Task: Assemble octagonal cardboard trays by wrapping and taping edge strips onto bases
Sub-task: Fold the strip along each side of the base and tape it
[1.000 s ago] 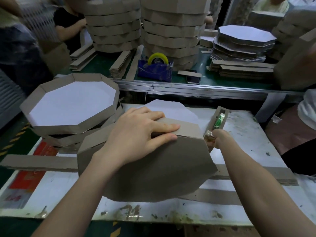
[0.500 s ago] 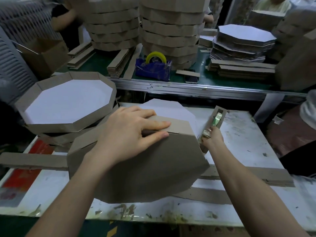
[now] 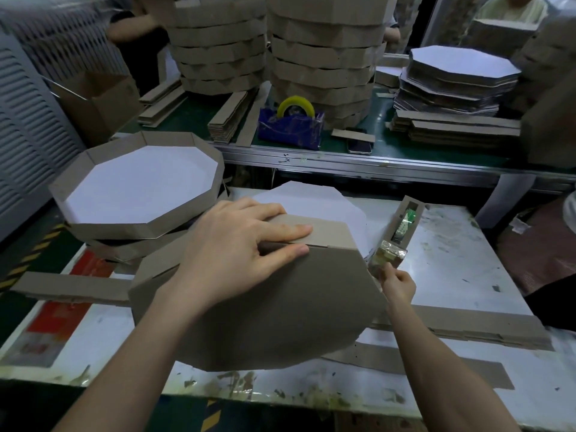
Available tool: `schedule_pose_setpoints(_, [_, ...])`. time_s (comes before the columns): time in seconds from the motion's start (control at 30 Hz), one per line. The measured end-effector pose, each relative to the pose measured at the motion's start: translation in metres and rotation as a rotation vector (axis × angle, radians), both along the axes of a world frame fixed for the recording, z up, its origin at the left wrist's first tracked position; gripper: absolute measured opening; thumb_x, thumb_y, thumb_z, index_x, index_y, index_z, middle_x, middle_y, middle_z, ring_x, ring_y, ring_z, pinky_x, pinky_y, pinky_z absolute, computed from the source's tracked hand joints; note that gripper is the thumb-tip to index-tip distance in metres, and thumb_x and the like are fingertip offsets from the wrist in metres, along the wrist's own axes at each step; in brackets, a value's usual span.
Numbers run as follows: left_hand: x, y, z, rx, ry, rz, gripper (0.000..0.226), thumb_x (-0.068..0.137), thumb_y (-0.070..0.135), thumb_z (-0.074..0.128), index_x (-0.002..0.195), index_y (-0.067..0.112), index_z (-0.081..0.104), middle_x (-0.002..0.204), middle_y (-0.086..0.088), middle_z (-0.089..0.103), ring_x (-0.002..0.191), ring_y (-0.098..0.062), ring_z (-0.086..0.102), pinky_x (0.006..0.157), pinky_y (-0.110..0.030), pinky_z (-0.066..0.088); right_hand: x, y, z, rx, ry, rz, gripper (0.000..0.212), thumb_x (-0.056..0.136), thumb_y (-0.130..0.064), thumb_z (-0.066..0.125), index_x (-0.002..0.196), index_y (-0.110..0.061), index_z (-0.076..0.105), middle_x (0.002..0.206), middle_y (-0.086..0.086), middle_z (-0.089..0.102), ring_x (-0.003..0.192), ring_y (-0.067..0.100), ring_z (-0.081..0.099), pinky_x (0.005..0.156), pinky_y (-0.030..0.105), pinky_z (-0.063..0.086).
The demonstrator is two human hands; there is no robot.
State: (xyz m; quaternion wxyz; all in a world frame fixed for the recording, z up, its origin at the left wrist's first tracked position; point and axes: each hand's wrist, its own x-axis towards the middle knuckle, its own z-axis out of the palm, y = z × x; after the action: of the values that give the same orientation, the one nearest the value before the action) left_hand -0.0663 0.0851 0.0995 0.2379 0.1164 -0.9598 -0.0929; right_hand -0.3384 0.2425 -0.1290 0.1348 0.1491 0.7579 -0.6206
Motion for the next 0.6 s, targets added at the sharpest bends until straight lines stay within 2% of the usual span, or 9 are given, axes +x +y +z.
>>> schedule_pose_setpoints(0.1, [0.005, -0.002, 0.000, 0.025, 0.007, 0.010, 0.037, 0.088, 0.063, 0.044, 0.113, 0.049, 0.067, 0.109, 0.011, 0.069, 0.096, -0.014, 0.061, 0.074, -0.036, 0.048, -0.004, -0.002, -0.004, 0.102, 0.100, 0.018, 0.021, 0.099, -0.016, 0.059, 0.100, 0.005, 0.063, 0.112, 0.017, 0.059, 0.104, 0.033, 0.061, 0.091, 0.032, 0.047])
schedule_pose_setpoints(0.17, [0.009, -0.003, 0.000, 0.045, 0.005, 0.023, 0.038, 0.087, 0.064, 0.044, 0.113, 0.049, 0.067, 0.110, 0.011, 0.069, 0.096, -0.015, 0.061, 0.076, -0.037, 0.049, -0.006, -0.003, -0.005, 0.149, 0.155, 0.005, 0.021, 0.097, -0.013, 0.061, 0.091, 0.007, 0.063, 0.117, 0.014, 0.054, 0.097, 0.028, 0.057, 0.096, 0.033, 0.047])
schedule_pose_setpoints(0.27, [0.014, -0.006, 0.000, 0.082, -0.002, 0.041, 0.039, 0.087, 0.064, 0.043, 0.114, 0.048, 0.067, 0.110, 0.010, 0.069, 0.096, -0.017, 0.061, 0.077, -0.039, 0.050, -0.006, 0.000, -0.006, 0.168, 0.187, 0.002, 0.020, 0.097, -0.010, 0.061, 0.080, 0.002, 0.060, 0.103, 0.014, 0.064, 0.089, 0.025, 0.057, 0.083, 0.030, 0.044])
schedule_pose_setpoints(0.4, [0.019, -0.009, -0.001, 0.108, 0.005, 0.064, 0.041, 0.085, 0.064, 0.042, 0.112, 0.047, 0.068, 0.109, 0.012, 0.069, 0.095, -0.018, 0.061, 0.076, -0.038, 0.049, 0.000, 0.013, -0.010, 0.154, 0.138, 0.010, 0.011, 0.099, -0.013, 0.058, 0.093, -0.003, 0.058, 0.105, 0.013, 0.064, 0.094, 0.024, 0.057, 0.086, 0.030, 0.043])
schedule_pose_setpoints(0.5, [0.024, -0.012, -0.001, 0.117, 0.001, 0.062, 0.043, 0.086, 0.064, 0.040, 0.113, 0.046, 0.068, 0.110, 0.013, 0.068, 0.097, -0.017, 0.060, 0.077, -0.040, 0.049, 0.011, 0.010, -0.004, 0.066, 0.118, 0.015, 0.025, 0.098, -0.022, 0.061, 0.100, 0.003, 0.064, 0.086, 0.010, 0.066, 0.075, 0.017, 0.059, 0.084, 0.035, 0.051])
schedule_pose_setpoints(0.6, [0.032, -0.014, -0.003, 0.115, 0.019, 0.054, 0.042, 0.086, 0.061, 0.042, 0.113, 0.042, 0.069, 0.111, 0.008, 0.069, 0.099, -0.019, 0.062, 0.078, -0.040, 0.050, 0.026, -0.010, 0.032, -0.084, 0.134, 0.109, 0.030, 0.097, -0.026, 0.063, 0.101, 0.004, 0.067, 0.082, 0.010, 0.064, 0.066, 0.014, 0.057, 0.069, 0.029, 0.051])
